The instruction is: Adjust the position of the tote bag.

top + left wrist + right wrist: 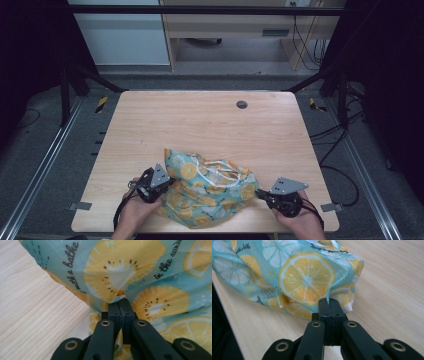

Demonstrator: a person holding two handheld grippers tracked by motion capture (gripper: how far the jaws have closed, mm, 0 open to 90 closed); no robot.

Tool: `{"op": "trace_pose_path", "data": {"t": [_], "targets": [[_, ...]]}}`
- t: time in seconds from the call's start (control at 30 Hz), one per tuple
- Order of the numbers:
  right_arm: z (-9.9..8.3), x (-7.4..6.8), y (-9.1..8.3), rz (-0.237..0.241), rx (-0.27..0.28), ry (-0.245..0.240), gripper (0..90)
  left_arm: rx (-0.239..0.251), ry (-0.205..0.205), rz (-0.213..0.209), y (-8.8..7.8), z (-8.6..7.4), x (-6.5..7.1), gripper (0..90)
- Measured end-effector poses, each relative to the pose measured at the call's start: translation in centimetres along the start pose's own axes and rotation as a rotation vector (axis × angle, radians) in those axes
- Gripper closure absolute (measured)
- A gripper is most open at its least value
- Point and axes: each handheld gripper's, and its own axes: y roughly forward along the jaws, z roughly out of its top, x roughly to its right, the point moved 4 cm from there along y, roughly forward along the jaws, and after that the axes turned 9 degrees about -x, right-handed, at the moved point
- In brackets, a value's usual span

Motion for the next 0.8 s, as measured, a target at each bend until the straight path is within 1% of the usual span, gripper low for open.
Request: {"op": "trace_pose_path", "data": {"t": [0.03,0.07,0.13,0.17,0.2,0.23,0.43,0.53,0.67,0.73,0.8], "targets": [[0.1,0.1,0.0,-0.006,0.002,0.005,90.0,0.004,-0.01,0.002,0.1,0.1,-0.1,89.8],[0.4,0.6,0.2,-0.024,0.008,0.011,90.0,0.001,-0.011,0.004,0.2,0.1,-0.2,89.8],[0.5,0.7,0.2,-0.028,0.01,0.017,90.0,-0.002,-0.023,0.008,0.4,0.1,-0.5,89.8],[0.7,1.1,0.4,-0.039,0.01,0.023,90.0,-0.005,-0.03,0.008,0.5,0.2,-0.6,89.8],[0.7,1.1,0.4,-0.039,0.01,0.023,90.0,-0.005,-0.03,0.008,0.5,0.2,-0.6,89.8],[0.9,1.4,0.6,-0.052,0.01,0.029,90.0,-0.014,-0.032,0.01,0.6,0.1,-0.7,89.8],[1.2,1.9,1.0,-0.059,0.006,0.041,90.0,-0.029,-0.031,0.009,0.6,0.0,-0.5,89.9],[1.2,2.0,1.3,-0.06,-0.01,0.043,90.0,-0.032,-0.025,0.005,0.6,-0.1,-0.3,89.8],[1.1,2.0,1.7,-0.052,-0.034,0.046,90.0,-0.035,-0.032,-0.003,0.6,-0.2,-0.3,89.8],[1.1,1.9,1.7,-0.053,-0.032,0.039,90.0,-0.039,-0.033,-0.005,0.3,-0.3,-0.2,89.6],[1.2,1.8,1.0,-0.054,-0.002,0.044,87.4,-0.03,-0.052,0.005,-0.3,-0.4,-0.3,84.5]]}}
